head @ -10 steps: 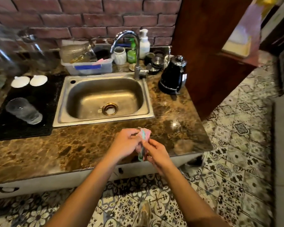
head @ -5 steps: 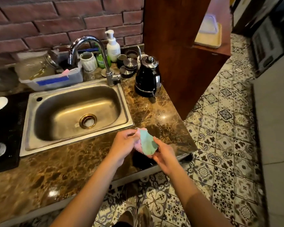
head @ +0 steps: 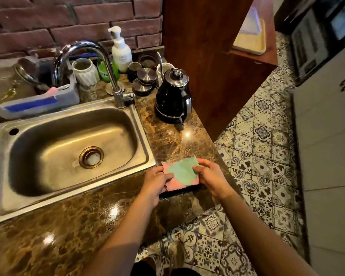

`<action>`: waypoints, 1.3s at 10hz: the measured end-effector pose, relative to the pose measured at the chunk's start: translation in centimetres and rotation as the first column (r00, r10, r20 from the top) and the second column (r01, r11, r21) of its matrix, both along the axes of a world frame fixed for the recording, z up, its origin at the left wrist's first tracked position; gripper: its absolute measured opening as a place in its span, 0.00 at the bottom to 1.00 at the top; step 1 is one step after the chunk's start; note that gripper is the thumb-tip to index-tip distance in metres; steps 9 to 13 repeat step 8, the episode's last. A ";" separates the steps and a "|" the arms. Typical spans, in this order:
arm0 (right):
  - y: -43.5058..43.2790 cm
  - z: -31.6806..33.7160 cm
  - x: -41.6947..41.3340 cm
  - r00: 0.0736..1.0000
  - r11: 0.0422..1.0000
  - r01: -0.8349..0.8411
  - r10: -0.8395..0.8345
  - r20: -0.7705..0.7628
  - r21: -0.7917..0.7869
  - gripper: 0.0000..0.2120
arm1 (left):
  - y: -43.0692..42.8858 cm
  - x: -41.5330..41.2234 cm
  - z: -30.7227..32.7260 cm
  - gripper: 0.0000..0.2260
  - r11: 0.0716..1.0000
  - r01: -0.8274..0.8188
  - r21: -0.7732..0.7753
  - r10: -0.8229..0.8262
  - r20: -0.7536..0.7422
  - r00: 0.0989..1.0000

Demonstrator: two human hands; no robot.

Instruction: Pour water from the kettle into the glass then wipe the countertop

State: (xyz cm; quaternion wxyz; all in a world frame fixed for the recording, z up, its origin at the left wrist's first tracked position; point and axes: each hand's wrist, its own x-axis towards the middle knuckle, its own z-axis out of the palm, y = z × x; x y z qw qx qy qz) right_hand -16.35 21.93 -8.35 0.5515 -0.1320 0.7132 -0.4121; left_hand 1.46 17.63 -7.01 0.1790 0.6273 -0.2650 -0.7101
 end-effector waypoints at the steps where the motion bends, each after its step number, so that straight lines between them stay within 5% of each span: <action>1: -0.5 -1.1 -1.4 0.990 0.997 -0.064 0.069 -0.124 0.044 0.13 | 0.1 -0.9 -1.8 0.14 1.000 -0.001 0.015 0.000 0.021 1.000; 4: 0.7 -3.5 -3.9 0.928 0.962 -0.235 0.264 -0.262 0.137 0.16 | 2.6 -3.0 -3.9 0.13 0.996 -0.058 0.063 0.052 0.090 0.995; 6: 0.5 -3.5 -6.2 0.879 0.931 -0.311 0.358 -0.314 0.191 0.09 | 3.9 -1.7 -3.3 0.10 0.995 -0.092 0.032 0.086 0.164 0.983; 8: 0.6 -0.1 -5.9 0.574 0.814 -0.504 0.566 -0.592 0.290 0.11 | 5.9 2.2 -1.5 0.08 0.980 0.052 -0.193 0.036 0.428 0.903; 13: 0.6 -0.1 -5.9 0.574 0.814 -0.504 0.566 -0.592 0.290 0.11 | 5.9 2.2 -1.5 0.08 0.980 0.052 -0.193 0.036 0.428 0.903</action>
